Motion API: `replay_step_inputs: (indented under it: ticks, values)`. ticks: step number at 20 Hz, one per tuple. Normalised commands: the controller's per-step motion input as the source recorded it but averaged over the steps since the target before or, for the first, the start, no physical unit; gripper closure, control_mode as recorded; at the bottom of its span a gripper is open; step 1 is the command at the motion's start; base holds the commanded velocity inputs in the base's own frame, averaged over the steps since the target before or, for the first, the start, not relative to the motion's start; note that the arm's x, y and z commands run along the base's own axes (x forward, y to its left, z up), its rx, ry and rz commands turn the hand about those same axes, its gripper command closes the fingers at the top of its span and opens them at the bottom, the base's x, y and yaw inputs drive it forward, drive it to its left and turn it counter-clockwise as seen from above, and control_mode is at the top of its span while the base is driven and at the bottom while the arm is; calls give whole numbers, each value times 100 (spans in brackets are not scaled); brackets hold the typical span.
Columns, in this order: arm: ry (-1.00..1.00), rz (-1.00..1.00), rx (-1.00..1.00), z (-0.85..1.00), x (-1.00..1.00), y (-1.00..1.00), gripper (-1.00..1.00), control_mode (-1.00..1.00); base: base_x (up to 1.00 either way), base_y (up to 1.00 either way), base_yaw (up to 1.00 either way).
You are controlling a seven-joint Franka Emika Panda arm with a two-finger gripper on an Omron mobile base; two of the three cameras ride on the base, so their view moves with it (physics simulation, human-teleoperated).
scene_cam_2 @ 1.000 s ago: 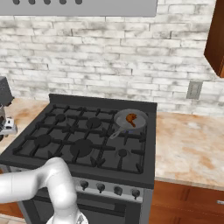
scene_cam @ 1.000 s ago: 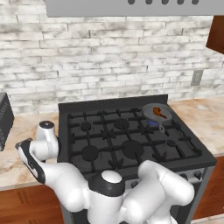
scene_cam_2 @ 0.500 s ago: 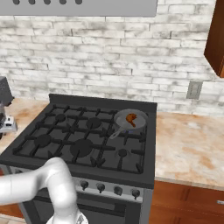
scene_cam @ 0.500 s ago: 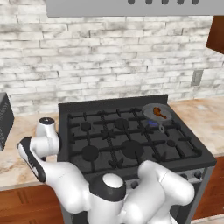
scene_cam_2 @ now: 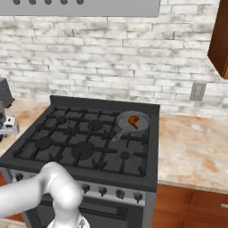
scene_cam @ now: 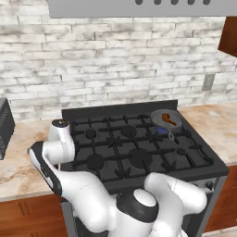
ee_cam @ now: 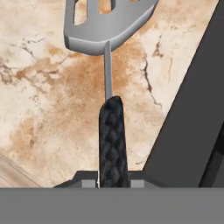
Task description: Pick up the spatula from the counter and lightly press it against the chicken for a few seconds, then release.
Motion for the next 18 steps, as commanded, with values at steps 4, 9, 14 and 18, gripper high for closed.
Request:
replay_step_inputs:
  ticks: [4,9,14,18]
  values:
    - [-1,-6,3,61,-35,-69,100,-100,0,0,0]
    - [-3,-9,0,51,-23,-65,100,-100,0,0,0]
    - [0,-17,0,38,-3,-67,100,-100,0,0,0]
    - [0,-25,0,36,0,-70,100,-100,0,0,0]
